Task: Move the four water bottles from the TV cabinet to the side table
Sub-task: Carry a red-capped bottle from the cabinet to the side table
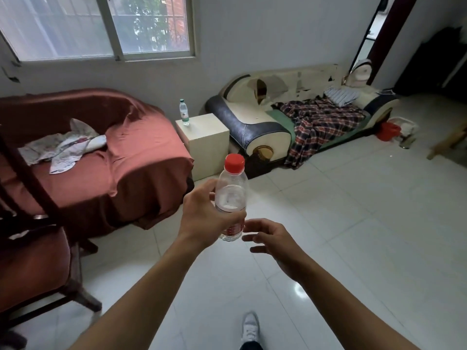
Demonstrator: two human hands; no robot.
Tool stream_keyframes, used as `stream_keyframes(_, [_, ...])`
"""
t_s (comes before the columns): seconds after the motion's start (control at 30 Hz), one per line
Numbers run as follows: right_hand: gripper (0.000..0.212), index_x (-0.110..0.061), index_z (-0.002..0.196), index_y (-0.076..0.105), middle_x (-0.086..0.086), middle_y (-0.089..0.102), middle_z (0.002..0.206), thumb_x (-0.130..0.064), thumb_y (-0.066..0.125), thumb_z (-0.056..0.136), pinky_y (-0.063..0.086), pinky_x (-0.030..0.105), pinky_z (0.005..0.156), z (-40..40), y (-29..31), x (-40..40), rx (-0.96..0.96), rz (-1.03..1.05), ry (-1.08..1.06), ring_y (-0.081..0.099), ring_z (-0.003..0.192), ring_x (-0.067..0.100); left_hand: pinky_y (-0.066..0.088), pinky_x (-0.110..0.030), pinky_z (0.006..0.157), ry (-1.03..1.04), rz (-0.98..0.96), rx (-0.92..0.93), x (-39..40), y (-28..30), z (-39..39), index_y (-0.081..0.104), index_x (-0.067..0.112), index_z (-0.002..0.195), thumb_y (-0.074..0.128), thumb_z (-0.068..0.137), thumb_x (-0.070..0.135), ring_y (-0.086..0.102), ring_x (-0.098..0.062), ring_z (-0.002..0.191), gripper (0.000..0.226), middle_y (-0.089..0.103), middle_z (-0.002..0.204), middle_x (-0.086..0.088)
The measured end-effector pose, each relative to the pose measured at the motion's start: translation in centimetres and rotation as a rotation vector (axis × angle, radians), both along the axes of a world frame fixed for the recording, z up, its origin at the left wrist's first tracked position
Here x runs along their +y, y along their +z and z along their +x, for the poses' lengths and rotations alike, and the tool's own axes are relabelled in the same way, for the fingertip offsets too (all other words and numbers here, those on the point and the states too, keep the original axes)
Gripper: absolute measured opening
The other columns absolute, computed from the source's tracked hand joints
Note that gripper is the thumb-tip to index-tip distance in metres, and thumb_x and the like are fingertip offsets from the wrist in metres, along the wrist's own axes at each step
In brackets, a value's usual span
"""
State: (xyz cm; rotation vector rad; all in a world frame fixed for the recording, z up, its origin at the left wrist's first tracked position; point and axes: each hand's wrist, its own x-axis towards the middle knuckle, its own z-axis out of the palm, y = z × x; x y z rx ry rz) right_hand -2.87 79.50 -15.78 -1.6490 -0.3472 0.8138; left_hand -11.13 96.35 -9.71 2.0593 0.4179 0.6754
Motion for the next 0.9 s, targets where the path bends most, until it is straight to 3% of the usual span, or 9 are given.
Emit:
stream_keyframes(0.17, [0.044,-0.015,0.117,0.066,0.005,0.072,0.116,-0.013,0.055,0.075,0.055,0.042,0.092,8.5,-1.0,3.4,0.001,0.04,0.002,0.071,0.106,0.018,0.059,-0.026,0.073,0.022,0.019,0.03,3.7,-0.5,8.6,0.069,0.024,0.107,0.092,0.053,0.037,0.069,-0.008,0.081,0.06,0.073,0.09,0.009])
stream_keyframes(0.37, [0.039,-0.013,0.122,0.063,0.006,0.072,0.117,0.004,0.048,0.091,0.055,0.043,0.093,20.4,-1.0,7.3,0.024,0.074,0.048,0.07,0.108,0.021,0.055,-0.019,0.073,0.068,0.044,0.054,7.2,0.7,19.4,0.068,0.027,0.106,0.094,0.052,0.036,0.068,-0.004,0.081,0.06,0.072,0.091,0.012])
stream_keyframes(0.63, [0.039,-0.016,0.125,0.061,0.006,0.072,0.119,0.003,0.049,0.092,0.055,0.043,0.094,33.3,0.1,12.0,0.045,0.095,0.089,0.068,0.111,0.022,0.061,-0.035,0.077,0.081,-0.024,0.048,12.8,1.9,31.5,0.066,0.027,0.107,0.094,0.051,0.035,0.071,-0.009,0.084,0.063,0.074,0.094,0.009])
stream_keyframes(0.73, [0.039,-0.016,0.124,0.061,0.007,0.071,0.118,0.003,0.048,0.092,0.056,0.041,0.092,37.5,-0.1,14.7,0.045,0.09,0.093,0.068,0.11,0.023,0.06,-0.031,0.078,0.082,-0.033,0.034,15.5,1.6,35.8,0.067,0.027,0.109,0.095,0.051,0.033,0.069,-0.005,0.086,0.065,0.073,0.098,0.011])
stream_keyframes(0.83, [0.04,-0.015,0.125,0.06,0.008,0.071,0.117,0.001,0.051,0.09,0.056,0.042,0.092,41.8,-0.5,18.4,0.032,0.082,0.078,0.068,0.111,0.024,0.055,-0.015,0.073,0.067,-0.022,0.022,18.9,1.0,40.3,0.067,0.025,0.11,0.094,0.053,0.03,0.066,0.005,0.086,0.063,0.072,0.099,0.014])
stream_keyframes(0.9, [0.044,-0.015,0.125,0.06,0.008,0.071,0.117,-0.006,0.055,0.082,0.056,0.041,0.09,44.6,-0.5,21.0,0.031,0.086,0.066,0.068,0.11,0.025,0.053,-0.014,0.072,0.074,-0.025,0.012,21.5,0.6,43.4,0.068,0.025,0.107,0.094,0.053,0.032,0.066,0.004,0.084,0.061,0.072,0.096,0.014])
